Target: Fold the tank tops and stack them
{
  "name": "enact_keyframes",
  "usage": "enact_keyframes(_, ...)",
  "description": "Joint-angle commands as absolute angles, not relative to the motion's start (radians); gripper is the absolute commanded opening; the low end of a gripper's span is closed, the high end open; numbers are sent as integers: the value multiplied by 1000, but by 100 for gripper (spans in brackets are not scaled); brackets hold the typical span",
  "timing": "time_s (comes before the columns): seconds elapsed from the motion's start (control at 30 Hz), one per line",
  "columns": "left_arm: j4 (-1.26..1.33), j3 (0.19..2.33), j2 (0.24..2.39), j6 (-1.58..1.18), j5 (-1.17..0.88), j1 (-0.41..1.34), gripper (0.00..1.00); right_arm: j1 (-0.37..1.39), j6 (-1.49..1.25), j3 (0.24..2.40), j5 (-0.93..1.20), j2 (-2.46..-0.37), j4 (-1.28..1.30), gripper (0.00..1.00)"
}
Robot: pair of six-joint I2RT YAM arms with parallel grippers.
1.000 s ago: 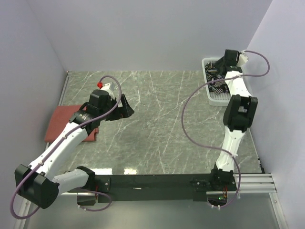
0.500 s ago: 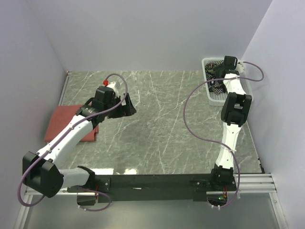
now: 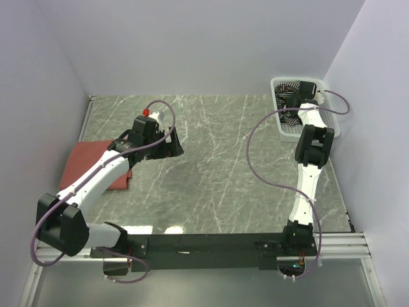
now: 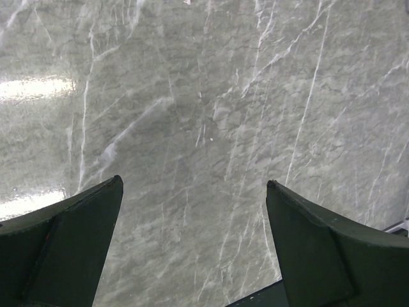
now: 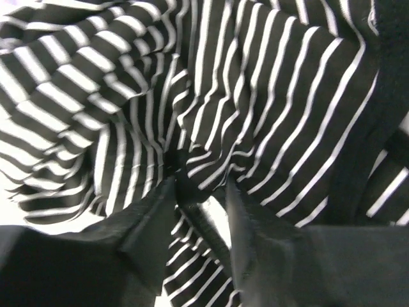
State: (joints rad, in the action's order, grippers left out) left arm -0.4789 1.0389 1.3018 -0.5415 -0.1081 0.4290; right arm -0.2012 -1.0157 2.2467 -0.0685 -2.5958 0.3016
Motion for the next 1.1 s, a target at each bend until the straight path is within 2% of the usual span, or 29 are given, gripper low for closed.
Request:
enact_keyframes(0.0, -465, 1092, 1315, -522, -103, 428, 99, -212, -1046, 2295, -46, -2640, 279, 42)
enact_keyframes(0.13, -460, 1097, 1331, -523, -115, 428, 99, -222, -1060, 2292, -26, -2646, 273, 26)
enact_keyframes(0.17, -459, 1097, 1335, -523, -118, 428, 99, -225, -1063, 2287, -23, -2646, 275, 17)
enact_keyframes(0.23, -453, 1094, 1341, -523, -126, 428, 99, -229, -1069, 2278, -6, -2642, 262, 11)
enact_keyframes(0.27, -453, 1094, 1341, -523, -127, 428, 99, -232, -1069, 2267, -3, -2640, 259, 1)
enact_keyframes(0.5, -460, 1114, 1344, -522, -129, 428, 99, -221, -1030, 2171, 8, -2524, 152, 0)
enact_keyframes(0.73, -434, 1118, 1336, -525, -158, 428, 97, -127, -864, 2069, -239, -2257, 84, 0)
enact_keyframes(1.07, -410, 1112, 1318, -518, -195, 428, 94, -5, -689, 1959, -538, -2022, 12, 0)
